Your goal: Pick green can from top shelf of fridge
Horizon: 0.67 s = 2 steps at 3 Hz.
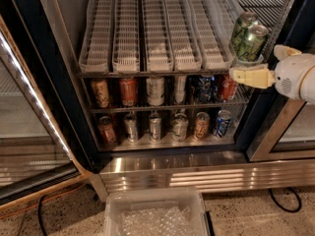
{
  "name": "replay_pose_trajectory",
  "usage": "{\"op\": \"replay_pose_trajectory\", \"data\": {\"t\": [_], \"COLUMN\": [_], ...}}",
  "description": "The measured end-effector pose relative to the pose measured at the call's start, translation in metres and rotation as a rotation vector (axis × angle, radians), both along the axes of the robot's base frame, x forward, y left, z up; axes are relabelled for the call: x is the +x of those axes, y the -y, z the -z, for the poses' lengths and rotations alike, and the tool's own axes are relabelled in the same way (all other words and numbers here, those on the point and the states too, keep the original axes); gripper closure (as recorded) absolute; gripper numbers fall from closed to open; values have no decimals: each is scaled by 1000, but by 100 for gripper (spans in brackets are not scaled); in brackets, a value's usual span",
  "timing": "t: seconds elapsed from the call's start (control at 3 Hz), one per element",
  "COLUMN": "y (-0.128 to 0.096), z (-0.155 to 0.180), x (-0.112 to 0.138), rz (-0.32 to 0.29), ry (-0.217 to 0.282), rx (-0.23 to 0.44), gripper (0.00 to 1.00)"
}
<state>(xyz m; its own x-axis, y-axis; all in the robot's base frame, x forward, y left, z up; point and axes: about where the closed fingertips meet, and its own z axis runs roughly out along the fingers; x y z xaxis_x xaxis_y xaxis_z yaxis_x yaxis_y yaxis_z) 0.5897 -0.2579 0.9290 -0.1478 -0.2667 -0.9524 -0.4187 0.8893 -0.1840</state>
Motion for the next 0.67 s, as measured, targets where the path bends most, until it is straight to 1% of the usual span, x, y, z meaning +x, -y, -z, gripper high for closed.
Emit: {"op": "replay_pose_trajectory", "data": {"t": [0.33, 0.67], "y": [-7, -7], "z": [-22, -23], "x": [14, 14], "rz": [0, 0], "ry": [56, 57], "rx": [12, 12], "gripper": [23, 21]}}
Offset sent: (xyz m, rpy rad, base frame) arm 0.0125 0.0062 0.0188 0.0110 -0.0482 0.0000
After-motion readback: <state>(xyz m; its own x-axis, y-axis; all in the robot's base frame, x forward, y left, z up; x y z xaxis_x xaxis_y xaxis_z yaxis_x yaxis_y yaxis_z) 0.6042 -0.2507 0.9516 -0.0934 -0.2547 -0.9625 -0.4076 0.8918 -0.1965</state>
